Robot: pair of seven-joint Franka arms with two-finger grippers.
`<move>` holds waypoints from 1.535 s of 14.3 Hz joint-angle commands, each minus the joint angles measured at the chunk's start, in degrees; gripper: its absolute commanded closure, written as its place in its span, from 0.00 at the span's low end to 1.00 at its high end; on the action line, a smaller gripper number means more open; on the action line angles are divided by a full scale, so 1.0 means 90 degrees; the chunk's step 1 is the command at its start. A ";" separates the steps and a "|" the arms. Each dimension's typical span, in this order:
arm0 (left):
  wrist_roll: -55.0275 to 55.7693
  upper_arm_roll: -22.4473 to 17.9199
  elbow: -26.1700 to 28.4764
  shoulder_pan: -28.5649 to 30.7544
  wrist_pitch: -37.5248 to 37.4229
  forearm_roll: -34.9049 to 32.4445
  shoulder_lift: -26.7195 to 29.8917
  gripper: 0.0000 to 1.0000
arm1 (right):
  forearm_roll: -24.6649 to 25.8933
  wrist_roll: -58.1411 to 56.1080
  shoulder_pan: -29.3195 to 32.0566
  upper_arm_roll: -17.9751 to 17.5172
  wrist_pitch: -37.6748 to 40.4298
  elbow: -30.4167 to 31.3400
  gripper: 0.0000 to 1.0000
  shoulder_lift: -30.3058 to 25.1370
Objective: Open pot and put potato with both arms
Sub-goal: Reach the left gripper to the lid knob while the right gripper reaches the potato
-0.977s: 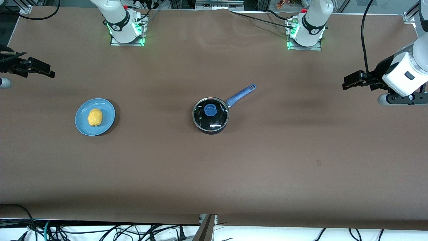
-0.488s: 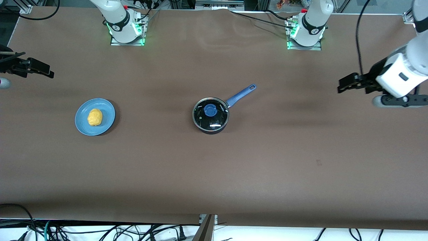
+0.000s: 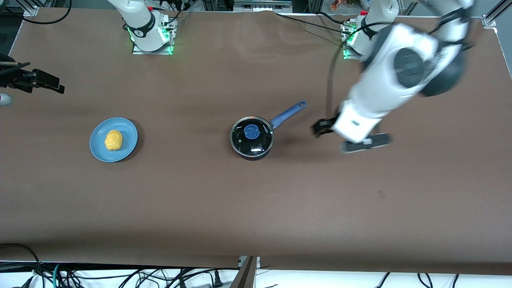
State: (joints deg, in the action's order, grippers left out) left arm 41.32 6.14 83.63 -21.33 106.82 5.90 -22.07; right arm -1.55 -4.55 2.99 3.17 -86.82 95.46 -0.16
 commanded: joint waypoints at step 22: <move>0.2880 -0.0087 -0.1285 -0.2268 0.1188 -0.1202 -0.2558 0.08 | 0.0339 -0.0041 0.0087 -0.0020 -0.3936 0.2606 0.00 0.1148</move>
State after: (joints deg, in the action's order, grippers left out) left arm 66.06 4.87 72.00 -41.35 118.14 -2.73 -44.90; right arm 0.54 -4.57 3.20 3.28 -118.60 116.76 7.69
